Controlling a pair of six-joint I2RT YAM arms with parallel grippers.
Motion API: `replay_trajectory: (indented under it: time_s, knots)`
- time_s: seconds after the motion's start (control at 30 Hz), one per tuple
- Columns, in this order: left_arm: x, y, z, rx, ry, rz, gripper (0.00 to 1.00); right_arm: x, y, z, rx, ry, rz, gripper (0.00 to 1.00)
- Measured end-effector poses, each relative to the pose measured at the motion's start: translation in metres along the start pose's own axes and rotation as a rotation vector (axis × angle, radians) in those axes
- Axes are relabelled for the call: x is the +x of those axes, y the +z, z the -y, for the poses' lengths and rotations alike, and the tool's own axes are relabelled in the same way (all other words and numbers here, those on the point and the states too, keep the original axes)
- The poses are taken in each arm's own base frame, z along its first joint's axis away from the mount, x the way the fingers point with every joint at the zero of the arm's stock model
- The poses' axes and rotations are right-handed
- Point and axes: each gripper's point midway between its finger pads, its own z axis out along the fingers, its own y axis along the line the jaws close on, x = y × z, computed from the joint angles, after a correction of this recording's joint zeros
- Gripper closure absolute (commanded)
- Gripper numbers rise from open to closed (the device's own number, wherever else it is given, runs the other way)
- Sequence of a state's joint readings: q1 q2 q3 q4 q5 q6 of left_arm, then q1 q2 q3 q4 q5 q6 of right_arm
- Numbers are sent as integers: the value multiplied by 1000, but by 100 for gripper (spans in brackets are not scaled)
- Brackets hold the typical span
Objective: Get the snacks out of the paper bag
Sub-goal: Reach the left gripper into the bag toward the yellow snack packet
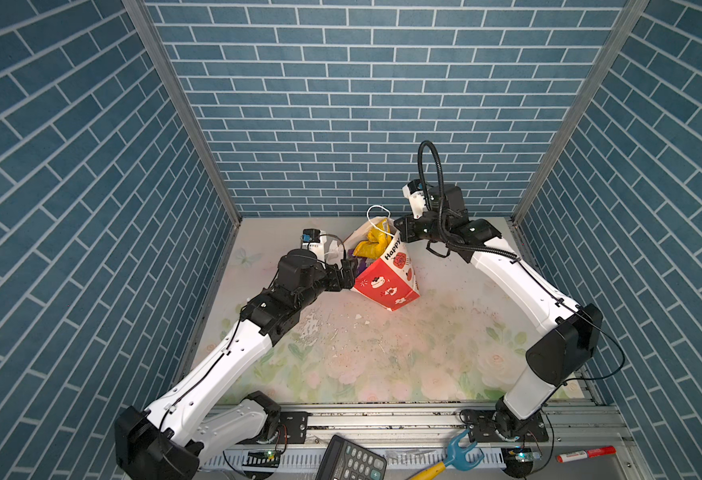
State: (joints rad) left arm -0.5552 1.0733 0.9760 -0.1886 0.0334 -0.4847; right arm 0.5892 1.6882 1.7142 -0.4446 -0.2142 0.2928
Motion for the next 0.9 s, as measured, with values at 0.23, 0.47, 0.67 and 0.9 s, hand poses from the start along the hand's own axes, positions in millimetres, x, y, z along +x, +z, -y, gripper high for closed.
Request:
replay_trajectory:
  time_s: [0.23, 0.47, 0.67, 0.9]
  knots:
    - [-1, 10, 11, 55, -27, -15, 3, 3, -2, -4, -28, 33, 16, 100]
    - [3, 20, 17, 91, -53, -34, 4, 8, -9, -7, -42, 53, 28, 100]
    - [8, 33, 18, 97, -66, -58, 6, 11, -12, -10, -53, 58, 25, 100]
    - [10, 39, 23, 109, -67, -78, 10, 12, -12, -12, -60, 64, 23, 100]
